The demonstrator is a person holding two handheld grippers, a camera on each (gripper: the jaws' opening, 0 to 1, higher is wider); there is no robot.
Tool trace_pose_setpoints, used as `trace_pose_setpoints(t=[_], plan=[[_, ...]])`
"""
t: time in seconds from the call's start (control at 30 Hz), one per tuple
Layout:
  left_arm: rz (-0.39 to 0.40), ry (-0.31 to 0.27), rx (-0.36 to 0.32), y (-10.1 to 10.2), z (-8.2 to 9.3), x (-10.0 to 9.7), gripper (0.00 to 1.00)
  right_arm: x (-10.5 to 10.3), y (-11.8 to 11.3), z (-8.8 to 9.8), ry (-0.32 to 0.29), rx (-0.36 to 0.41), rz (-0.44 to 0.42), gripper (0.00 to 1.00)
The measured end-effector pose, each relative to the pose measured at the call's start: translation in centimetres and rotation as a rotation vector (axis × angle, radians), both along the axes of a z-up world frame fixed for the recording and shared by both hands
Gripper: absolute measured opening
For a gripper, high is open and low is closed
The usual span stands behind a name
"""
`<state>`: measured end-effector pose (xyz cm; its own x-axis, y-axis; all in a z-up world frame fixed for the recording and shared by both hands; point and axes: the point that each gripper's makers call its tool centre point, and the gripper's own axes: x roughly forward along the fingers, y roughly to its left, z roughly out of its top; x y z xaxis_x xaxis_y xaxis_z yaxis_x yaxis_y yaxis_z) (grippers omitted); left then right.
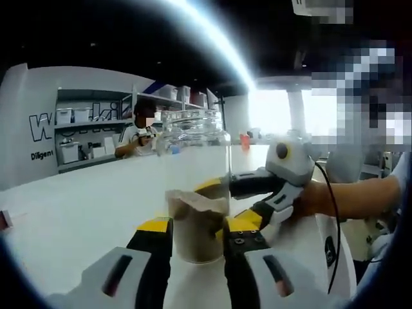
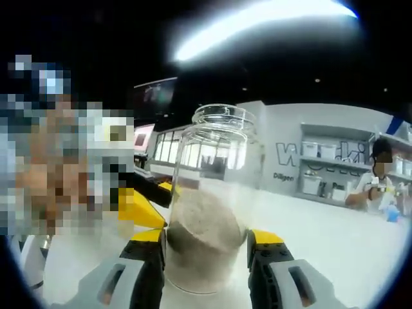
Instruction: Tear open the coffee pouch, take out the coffee, and pour the coffee from the pouch into the cup
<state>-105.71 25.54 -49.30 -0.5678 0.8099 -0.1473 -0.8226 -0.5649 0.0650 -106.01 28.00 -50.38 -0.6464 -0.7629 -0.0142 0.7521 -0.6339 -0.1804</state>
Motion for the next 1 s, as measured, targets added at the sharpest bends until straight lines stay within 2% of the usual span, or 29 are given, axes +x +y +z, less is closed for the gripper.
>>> trace_pose_setpoints(t=[1.0], plan=[[-0.024,-0.028,0.015,1.6,0.2,-1.8,0.35,-1.5,1.4,0.1,-0.002,0.002,-0.081,0.51]])
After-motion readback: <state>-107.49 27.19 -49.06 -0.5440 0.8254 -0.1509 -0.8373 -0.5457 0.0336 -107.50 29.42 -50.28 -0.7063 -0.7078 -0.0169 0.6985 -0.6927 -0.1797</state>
